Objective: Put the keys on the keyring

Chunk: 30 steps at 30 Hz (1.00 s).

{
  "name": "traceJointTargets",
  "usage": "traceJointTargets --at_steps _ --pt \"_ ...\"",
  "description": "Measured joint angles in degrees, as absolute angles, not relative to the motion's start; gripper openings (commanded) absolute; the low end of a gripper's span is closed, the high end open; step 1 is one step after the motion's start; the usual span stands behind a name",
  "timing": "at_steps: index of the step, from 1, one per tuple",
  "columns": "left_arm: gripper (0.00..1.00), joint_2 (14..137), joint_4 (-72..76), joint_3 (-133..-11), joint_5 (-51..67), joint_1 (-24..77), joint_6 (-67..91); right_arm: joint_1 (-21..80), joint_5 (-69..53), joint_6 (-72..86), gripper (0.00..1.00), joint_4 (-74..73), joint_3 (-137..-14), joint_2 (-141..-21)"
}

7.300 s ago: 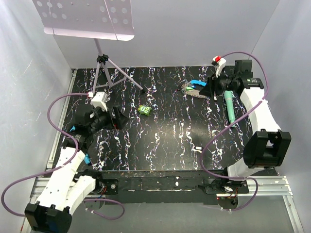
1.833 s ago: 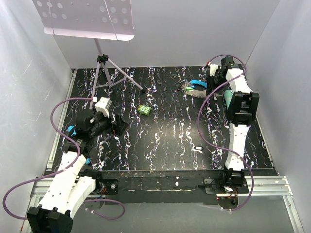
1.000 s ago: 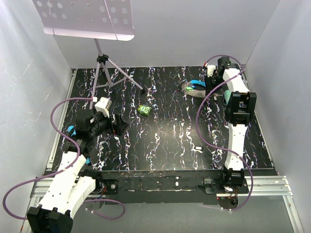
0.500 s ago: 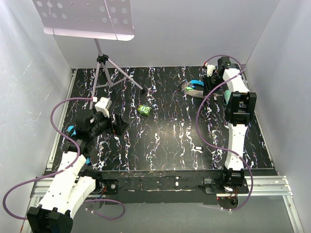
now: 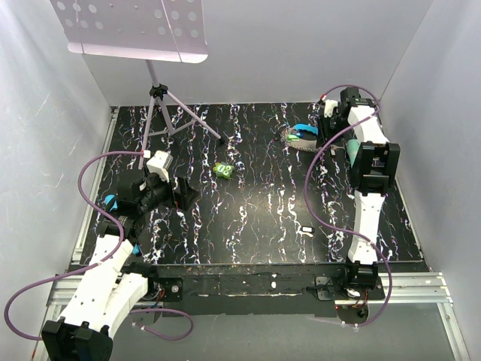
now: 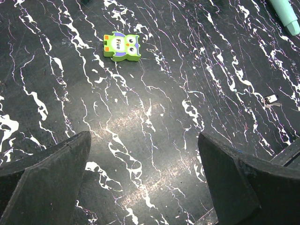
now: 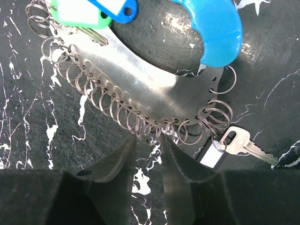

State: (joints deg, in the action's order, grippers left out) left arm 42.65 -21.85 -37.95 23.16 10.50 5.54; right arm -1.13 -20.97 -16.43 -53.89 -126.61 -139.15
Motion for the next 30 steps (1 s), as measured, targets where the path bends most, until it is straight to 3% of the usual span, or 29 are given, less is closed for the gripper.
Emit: traceJointTargets --at_steps 13,30 --pt "0.98 42.7 -21.8 -38.0 23.2 10.5 5.5 -1.4 -20.9 -15.0 0.27 -53.9 -125.8 -139.1" --pt "0.98 42.7 -21.8 -38.0 23.2 10.5 5.5 -1.5 -20.7 -15.1 0.29 -53.9 -125.7 -139.1"
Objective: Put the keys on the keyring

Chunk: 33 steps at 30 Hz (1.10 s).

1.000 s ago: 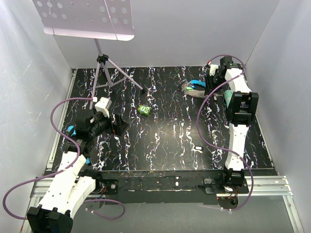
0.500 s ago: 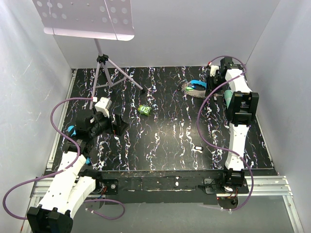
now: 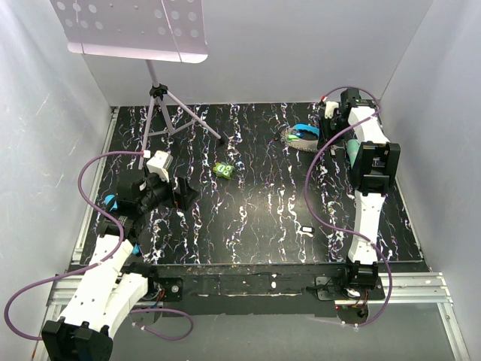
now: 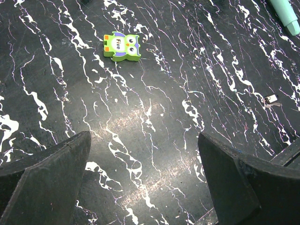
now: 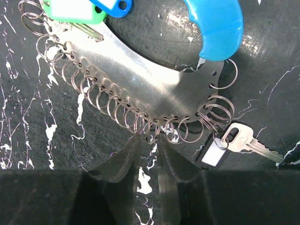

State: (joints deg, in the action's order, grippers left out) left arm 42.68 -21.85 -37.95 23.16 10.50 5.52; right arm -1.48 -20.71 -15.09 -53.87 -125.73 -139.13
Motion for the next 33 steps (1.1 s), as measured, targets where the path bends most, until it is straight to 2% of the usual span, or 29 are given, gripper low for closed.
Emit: traceJointTargets --at_steps 22,33 --pt "0.98 42.7 -21.8 -38.0 23.2 10.5 5.5 -3.5 -19.8 -22.7 0.38 -54.8 -127.7 -139.1" --pt "0.98 42.7 -21.8 -38.0 23.2 10.5 5.5 -2.5 -19.2 -24.2 0.39 -55.7 -127.7 -139.1"
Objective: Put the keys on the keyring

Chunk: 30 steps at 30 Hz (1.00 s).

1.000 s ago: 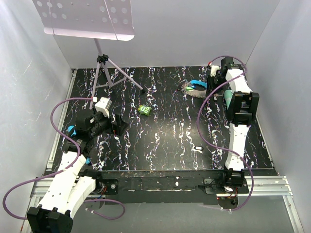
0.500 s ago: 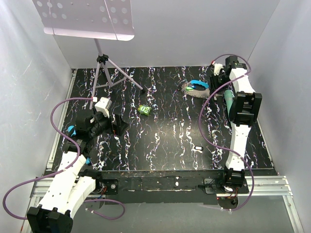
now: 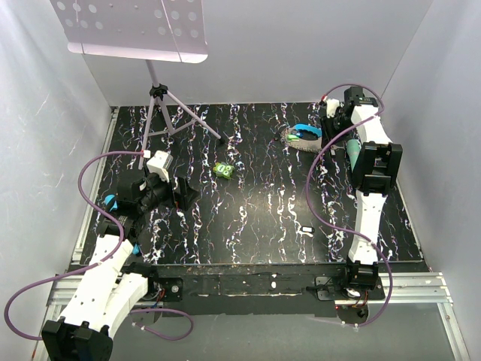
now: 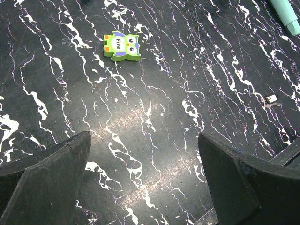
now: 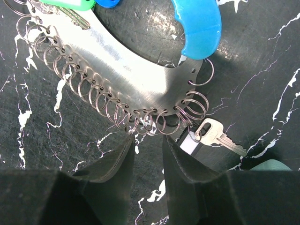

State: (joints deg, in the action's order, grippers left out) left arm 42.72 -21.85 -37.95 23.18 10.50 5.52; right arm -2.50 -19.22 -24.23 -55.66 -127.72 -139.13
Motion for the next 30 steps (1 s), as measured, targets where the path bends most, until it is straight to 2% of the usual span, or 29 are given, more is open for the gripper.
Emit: traceJointTargets --at_steps 30 --pt "0.98 43.4 -21.8 -38.0 23.2 10.5 5.5 0.0 -13.9 -25.7 0.35 -55.8 -129.3 -141.1"
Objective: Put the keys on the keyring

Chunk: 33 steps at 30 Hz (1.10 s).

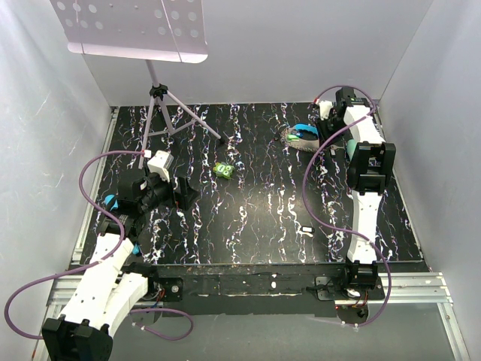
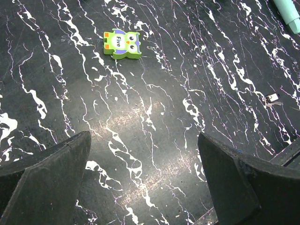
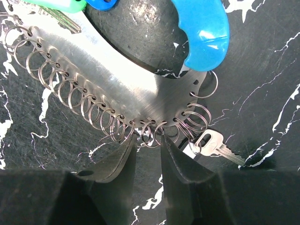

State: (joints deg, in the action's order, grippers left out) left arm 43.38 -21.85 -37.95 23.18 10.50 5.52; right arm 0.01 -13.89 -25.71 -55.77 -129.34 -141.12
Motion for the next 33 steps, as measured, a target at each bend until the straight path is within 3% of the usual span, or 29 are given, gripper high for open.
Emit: traceJointTargets --at_steps 11,26,33 --pt "0.98 43.5 -21.8 -38.0 23.2 10.5 5.5 0.0 -12.1 -25.9 0.3 -55.7 -129.4 -142.6" --pt "0.98 43.7 -21.9 -38.0 23.2 10.5 5.5 1.3 -12.8 -26.1 0.04 -55.7 -130.0 -142.8" --pt "0.98 43.7 -21.8 -38.0 23.2 10.5 5.5 1.1 -16.8 -25.1 0.03 -55.8 -126.3 -140.2"
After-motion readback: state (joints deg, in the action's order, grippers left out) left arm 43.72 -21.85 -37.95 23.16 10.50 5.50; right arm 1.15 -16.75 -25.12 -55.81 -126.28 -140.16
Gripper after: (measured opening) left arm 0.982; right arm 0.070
